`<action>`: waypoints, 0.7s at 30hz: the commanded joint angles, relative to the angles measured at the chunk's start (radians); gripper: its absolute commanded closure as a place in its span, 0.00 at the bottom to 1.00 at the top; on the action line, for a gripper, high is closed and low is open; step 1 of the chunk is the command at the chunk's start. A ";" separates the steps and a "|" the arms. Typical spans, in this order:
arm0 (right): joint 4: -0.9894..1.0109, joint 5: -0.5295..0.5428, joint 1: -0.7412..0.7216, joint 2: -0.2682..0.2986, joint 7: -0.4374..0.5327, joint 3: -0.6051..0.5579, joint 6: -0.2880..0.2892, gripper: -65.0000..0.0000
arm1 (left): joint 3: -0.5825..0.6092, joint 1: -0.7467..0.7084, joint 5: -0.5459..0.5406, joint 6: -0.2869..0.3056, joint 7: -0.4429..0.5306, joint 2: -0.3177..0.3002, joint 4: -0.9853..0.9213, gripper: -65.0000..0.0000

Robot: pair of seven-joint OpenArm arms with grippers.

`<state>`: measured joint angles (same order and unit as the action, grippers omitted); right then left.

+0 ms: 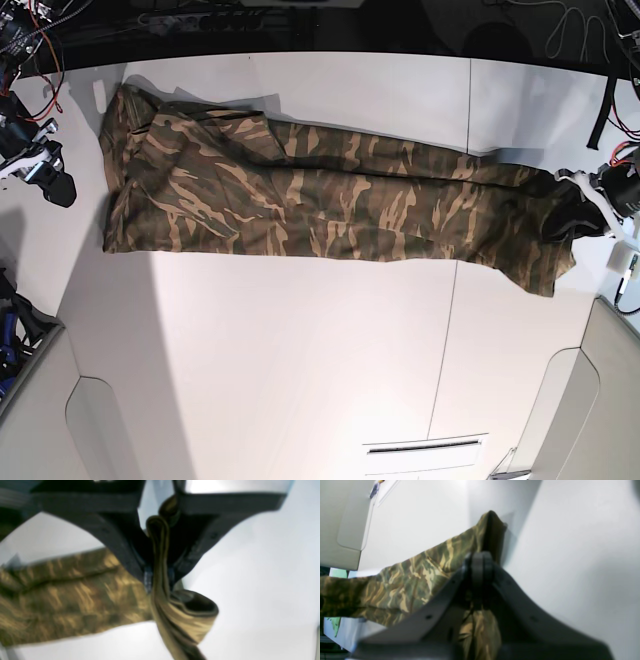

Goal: Fold the T-shirt properly
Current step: 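Grasp one strip end with the left gripper and fold it inward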

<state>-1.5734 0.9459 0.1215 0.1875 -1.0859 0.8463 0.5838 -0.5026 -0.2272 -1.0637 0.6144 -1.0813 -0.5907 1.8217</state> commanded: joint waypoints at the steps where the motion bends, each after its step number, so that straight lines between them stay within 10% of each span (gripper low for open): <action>1: -0.018 0.020 -0.008 0.017 0.016 0.005 0.007 1.00 | 0.005 0.008 -0.015 -0.001 0.021 -0.007 0.055 1.00; 9: -0.018 0.019 -0.007 0.017 0.016 0.005 0.007 1.00 | 0.253 0.009 0.161 -0.002 0.118 0.031 0.139 1.00; 15: -0.018 0.019 -0.007 0.017 0.015 0.005 0.007 1.00 | 0.446 0.043 0.455 -0.134 0.249 0.070 0.133 0.99; 21: -0.018 -0.013 -0.007 0.017 0.018 0.005 0.008 1.00 | 0.535 0.087 0.504 -0.142 0.259 0.167 0.063 0.76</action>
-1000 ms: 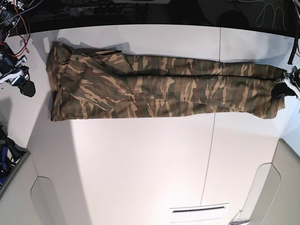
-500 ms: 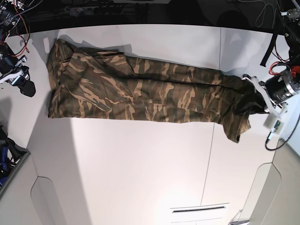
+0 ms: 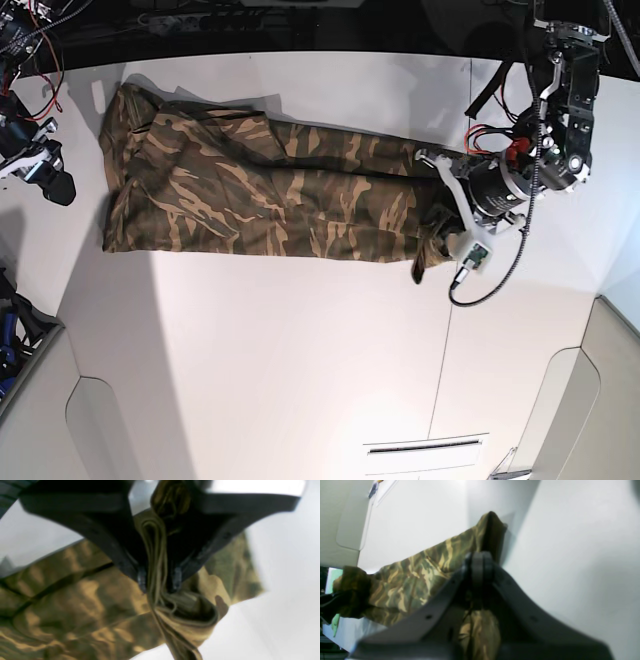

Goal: Fold the T-shirt properly
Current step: 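Grasp one strip end with the left gripper and fold it inward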

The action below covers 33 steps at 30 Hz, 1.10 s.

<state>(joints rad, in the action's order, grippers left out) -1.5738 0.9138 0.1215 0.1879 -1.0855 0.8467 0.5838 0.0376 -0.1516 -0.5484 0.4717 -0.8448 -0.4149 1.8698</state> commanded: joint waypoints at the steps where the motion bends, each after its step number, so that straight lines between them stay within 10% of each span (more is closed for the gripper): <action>1: -0.018 -0.009 -0.007 0.016 0.022 0.005 0.007 1.00 | 0.007 0.016 -0.010 0.003 0.022 0.010 0.002 0.71; 5: -0.018 -0.043 -0.007 0.017 0.022 0.005 0.003 1.00 | 0.028 0.021 -0.008 0.003 0.041 0.075 -0.039 0.40; 9: -0.018 -0.071 -0.007 0.017 0.023 0.005 -0.012 0.99 | 0.028 0.021 -0.009 -0.025 0.052 0.129 -0.044 0.39; 13: -0.017 -0.086 -0.007 0.017 0.024 0.005 -0.012 0.48 | 0.028 0.020 -0.015 -0.034 0.051 0.161 -0.044 0.39; 15: -0.011 -0.083 -0.004 0.018 0.027 0.000 -0.013 0.40 | 0.028 0.018 -0.023 -0.034 0.051 0.167 -0.044 0.39; 33: 0.163 0.053 0.031 0.005 0.031 -0.254 0.008 0.40 | 0.028 0.018 -0.031 -0.035 0.038 0.168 -0.044 0.39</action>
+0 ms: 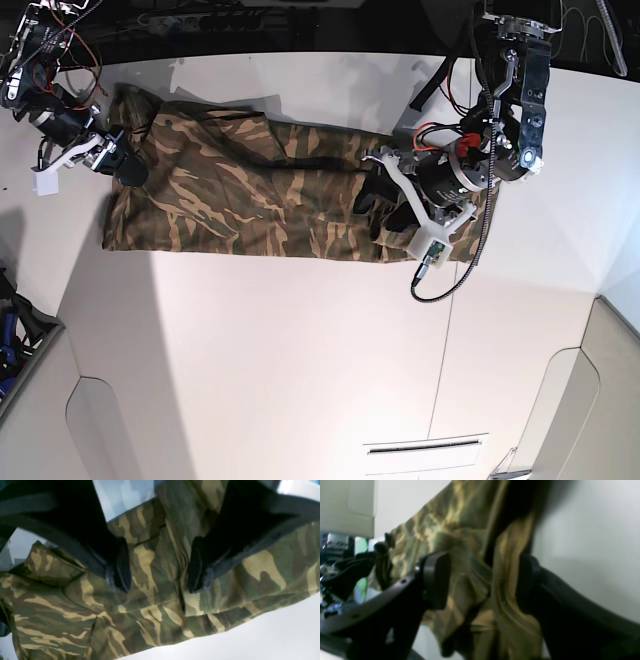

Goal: Fold the T-shirt properly
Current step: 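Grasp one strip end with the left gripper and fold it inward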

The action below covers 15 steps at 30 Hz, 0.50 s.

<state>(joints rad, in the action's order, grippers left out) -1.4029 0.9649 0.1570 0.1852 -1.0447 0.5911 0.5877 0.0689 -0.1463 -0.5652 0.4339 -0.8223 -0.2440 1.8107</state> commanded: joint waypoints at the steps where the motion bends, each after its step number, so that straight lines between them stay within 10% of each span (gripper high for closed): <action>1: -0.008 0.004 -0.004 0.008 -0.010 -0.015 0.004 0.40 | -0.003 0.013 -0.014 0.003 0.014 -0.003 0.015 0.39; 8: -0.008 -0.040 -0.005 0.008 0.020 -0.093 0.003 0.42 | -0.004 0.013 -0.014 0.003 0.013 -0.003 0.015 0.39; 13: -0.008 -0.050 -0.005 0.008 0.053 -0.096 0.001 1.00 | -0.004 0.013 -0.014 0.004 0.010 -0.003 0.016 0.40; 15: -0.009 -0.038 -0.007 0.008 0.053 -0.096 0.001 1.00 | -0.004 0.013 -0.014 0.004 0.010 -0.003 0.016 0.40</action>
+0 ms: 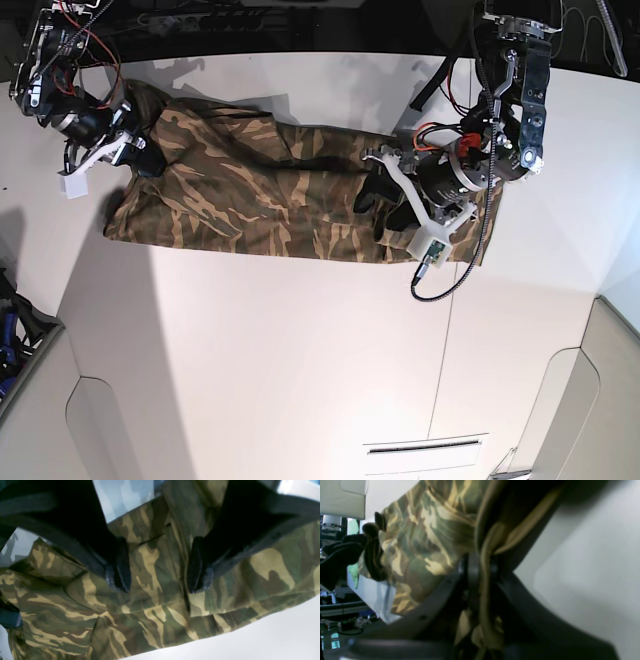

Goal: Fold the T-shirt properly
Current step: 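Grasp one strip end with the left gripper and fold it inward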

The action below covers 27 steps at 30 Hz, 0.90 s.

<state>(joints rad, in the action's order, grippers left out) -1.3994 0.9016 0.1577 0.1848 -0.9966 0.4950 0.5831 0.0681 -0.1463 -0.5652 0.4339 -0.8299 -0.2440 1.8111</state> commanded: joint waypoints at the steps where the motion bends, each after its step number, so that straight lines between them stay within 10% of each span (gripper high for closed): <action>1: -0.012 0.025 -0.011 0.009 0.005 0.000 0.005 1.00 | -0.003 0.014 -0.014 0.004 0.018 -0.003 0.016 0.40; 11: -0.013 -0.005 -0.065 0.080 0.000 0.059 0.007 1.00 | -0.022 0.011 -0.008 0.004 -0.024 -0.063 0.103 0.40; 27: -0.025 0.024 -0.200 0.374 -0.097 0.140 0.004 1.00 | -0.135 -0.070 -0.045 0.003 -0.048 -0.141 0.102 0.40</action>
<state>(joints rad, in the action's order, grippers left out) -1.4025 0.8967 -0.0216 0.5346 -1.1225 0.6281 0.5823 -0.0608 -0.2237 -0.6018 0.4351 -0.8921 -0.3771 1.9018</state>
